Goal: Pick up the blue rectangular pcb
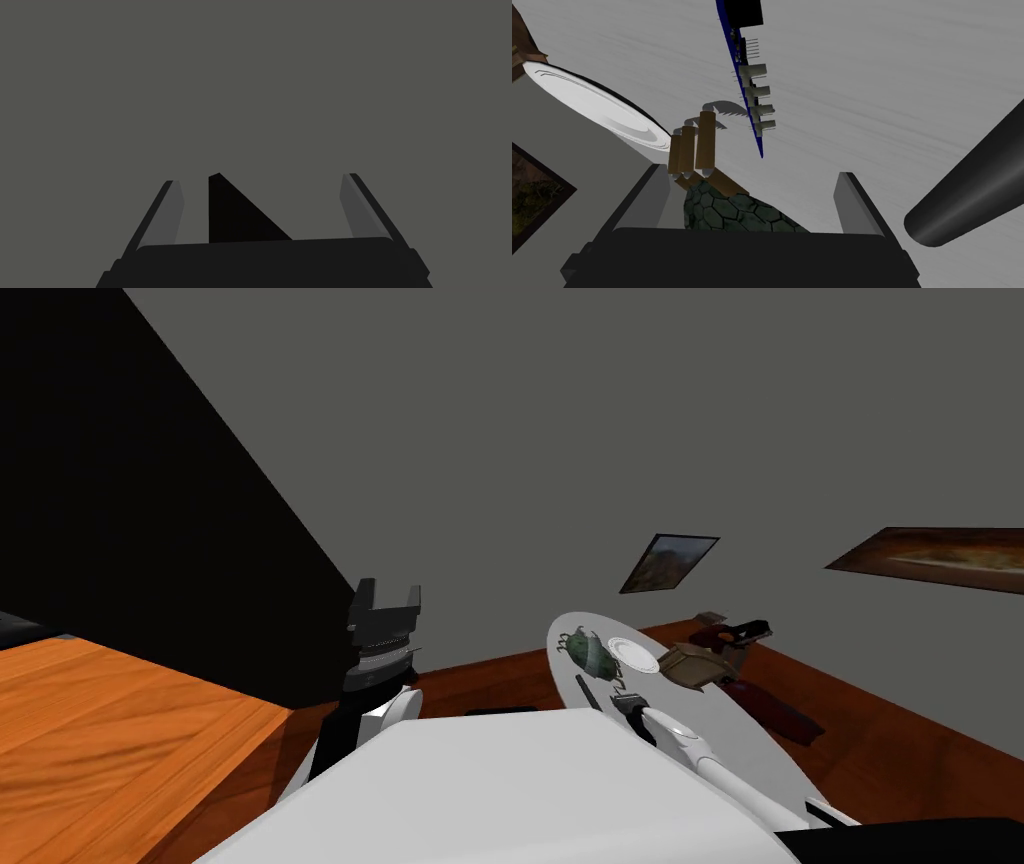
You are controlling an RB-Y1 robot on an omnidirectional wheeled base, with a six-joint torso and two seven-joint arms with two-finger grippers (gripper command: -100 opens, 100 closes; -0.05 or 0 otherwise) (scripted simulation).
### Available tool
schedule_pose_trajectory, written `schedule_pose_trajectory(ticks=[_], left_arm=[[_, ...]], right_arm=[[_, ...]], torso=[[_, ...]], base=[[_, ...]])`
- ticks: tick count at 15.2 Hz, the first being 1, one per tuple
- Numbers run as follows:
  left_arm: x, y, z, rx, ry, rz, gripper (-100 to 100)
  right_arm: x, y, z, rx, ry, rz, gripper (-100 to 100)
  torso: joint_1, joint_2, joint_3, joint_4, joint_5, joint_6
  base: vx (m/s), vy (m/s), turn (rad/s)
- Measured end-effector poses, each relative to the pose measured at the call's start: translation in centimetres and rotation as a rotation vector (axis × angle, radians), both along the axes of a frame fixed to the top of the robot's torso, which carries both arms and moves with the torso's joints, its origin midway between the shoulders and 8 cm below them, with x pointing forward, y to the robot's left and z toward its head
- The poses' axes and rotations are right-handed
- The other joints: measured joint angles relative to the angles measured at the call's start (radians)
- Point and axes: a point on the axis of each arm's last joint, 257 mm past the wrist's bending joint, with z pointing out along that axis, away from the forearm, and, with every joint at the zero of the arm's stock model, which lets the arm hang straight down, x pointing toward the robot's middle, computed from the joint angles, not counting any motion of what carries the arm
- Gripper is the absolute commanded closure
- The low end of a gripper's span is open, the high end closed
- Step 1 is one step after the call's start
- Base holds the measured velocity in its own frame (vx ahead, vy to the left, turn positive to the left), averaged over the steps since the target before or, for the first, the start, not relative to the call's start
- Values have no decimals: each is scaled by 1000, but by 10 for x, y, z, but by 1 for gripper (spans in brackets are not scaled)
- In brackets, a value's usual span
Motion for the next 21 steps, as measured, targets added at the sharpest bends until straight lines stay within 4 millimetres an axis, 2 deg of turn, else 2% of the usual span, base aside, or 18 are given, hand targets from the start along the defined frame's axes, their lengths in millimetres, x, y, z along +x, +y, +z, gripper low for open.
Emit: schedule_pose_trajectory(ticks=[4, 6, 8, 14, 15, 18, 21], left_arm=[[0, 0, 0, 0, 0, 0, 0], [0, 0, 0, 0, 0, 0, 0], [0, 0, 0, 0, 0, 0, 0], [0, 0, 0, 0, 0, 0, 0], [0, 0, 0, 0, 0, 0, 0], [0, 0, 0, 0, 0, 0, 0], [0, 0, 0, 0, 0, 0, 0]], right_arm=[[-34, -21, -6, -85, 89, 6, -100], [-43, -24, -9, -107, 118, 8, -100], [-58, -18, -20, -114, 153, 16, -100], [-53, -4, -34, -115, 153, -13, -100], [-53, -3, -34, -115, 153, -15, 100], [-53, 2, -38, -105, 154, -10, 100], [-53, -1, -36, -108, 154, -7, 100]], torso=[[0, -1, 0, 0, 0, 0], [1, 0, 0, 0, 0, 0], [2, 0, 0, 0, 0, 0], [-4, 4, 2, 1, -1, 0], [-3, 3, 2, 1, -1, 0], [2, 0, 1, 1, 4, 1], [4, -1, 0, 1, 5, 2]], base=[[4, -55, 229], [-1, -32, 103], [0, -21, 84], [-53, -90, 94], [-13, -27, 6], [-5, 0, 6], [27, 35, -75]])
